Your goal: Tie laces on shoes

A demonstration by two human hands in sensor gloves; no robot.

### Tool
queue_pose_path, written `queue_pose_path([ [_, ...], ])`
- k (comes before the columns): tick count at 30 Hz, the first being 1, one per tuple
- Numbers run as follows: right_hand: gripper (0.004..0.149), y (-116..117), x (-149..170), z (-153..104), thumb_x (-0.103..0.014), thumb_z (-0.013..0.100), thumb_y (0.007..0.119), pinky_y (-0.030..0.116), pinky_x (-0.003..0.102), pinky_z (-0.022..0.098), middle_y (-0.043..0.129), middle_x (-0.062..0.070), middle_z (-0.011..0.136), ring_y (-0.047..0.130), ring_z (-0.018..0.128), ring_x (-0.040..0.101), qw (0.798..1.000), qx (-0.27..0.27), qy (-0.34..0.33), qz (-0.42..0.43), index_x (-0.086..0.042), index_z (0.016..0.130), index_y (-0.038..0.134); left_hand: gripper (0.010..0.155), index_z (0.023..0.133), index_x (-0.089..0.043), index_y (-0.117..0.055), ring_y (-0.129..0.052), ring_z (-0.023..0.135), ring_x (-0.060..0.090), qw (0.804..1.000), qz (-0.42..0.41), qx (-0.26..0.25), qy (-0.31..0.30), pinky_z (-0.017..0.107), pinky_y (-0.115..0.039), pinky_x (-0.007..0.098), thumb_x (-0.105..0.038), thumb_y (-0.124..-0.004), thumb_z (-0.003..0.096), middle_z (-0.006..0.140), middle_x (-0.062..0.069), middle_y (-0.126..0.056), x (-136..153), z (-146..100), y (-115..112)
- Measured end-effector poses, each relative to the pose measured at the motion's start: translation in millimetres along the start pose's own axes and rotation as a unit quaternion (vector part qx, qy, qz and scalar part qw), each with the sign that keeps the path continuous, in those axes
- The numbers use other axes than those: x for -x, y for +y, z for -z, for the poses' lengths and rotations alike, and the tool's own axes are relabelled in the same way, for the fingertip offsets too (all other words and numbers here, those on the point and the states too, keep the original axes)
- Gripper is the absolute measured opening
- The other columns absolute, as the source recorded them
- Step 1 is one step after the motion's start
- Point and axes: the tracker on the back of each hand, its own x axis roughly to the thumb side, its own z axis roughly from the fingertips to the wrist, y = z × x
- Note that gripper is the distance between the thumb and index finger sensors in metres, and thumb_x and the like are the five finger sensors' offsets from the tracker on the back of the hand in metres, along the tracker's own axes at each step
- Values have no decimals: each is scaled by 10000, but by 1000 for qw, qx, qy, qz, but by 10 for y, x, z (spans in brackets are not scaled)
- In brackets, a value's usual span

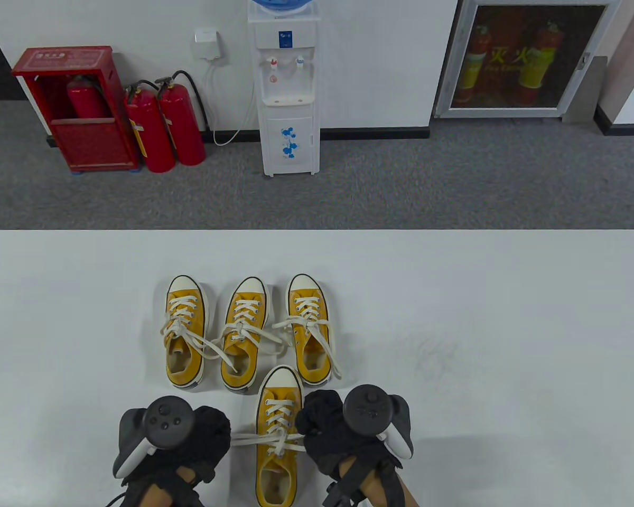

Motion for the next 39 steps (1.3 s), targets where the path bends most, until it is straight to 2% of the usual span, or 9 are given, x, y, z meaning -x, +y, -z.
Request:
queue_pose_path([
  [9, 409, -167, 134, 6, -187, 382, 854, 679, 542, 578, 551, 98, 977, 897, 500, 190, 999, 23, 25, 13, -177, 780, 762, 361, 779, -261, -856, -1004, 700, 304, 1000, -6, -1, 14, 631, -741, 607, -464, -754, 498, 948, 54, -894, 72, -5, 51],
  [16, 412, -240, 239, 19, -186, 386, 840, 677, 540, 579, 561, 99, 978, 896, 495, 188, 994, 52, 65, -73, -171, 793, 772, 368, 800, -261, -842, -995, 718, 301, 999, -8, 10, 36, 637, -736, 609, -462, -752, 506, 964, 55, -880, 181, 31, 31],
  [27, 439, -233, 325, 46, -166, 400, 826, 644, 562, 598, 566, 108, 983, 881, 533, 215, 993, 39, 82, -79, -148, 836, 774, 378, 832, -259, -825, -984, 738, 304, 998, -20, 35, 54, 648, -722, 613, -453, -758, 514, 990, 60, -854, 258, 85, -37],
  [31, 448, -204, 308, 43, -147, 412, 801, 616, 581, 618, 553, 111, 997, 868, 588, 236, 991, 43, 77, -97, -141, 860, 775, 388, 862, -261, -810, -981, 745, 300, 998, 10, 23, 51, 652, -719, 614, -433, -765, 517, 1011, 66, -836, 201, 75, -46],
  [35, 450, -199, 274, 28, -163, 420, 798, 611, 589, 623, 574, 113, 993, 867, 641, 246, 989, 66, 67, -113, -133, 869, 784, 407, 875, -269, -807, -985, 742, 303, 998, 40, -15, 39, 648, -721, 616, -449, -765, 512, 1009, 67, -841, 118, 32, -22],
  [39, 454, -195, 236, 7, -210, 434, 805, 566, 622, 646, 597, 111, 998, 828, 758, 302, 987, 86, 54, -122, -139, 882, 794, 505, 945, -270, -782, -979, 759, 314, 996, 64, -52, 21, 651, -715, 623, -505, -777, 499, 1023, 76, -834, 43, -9, 8],
])
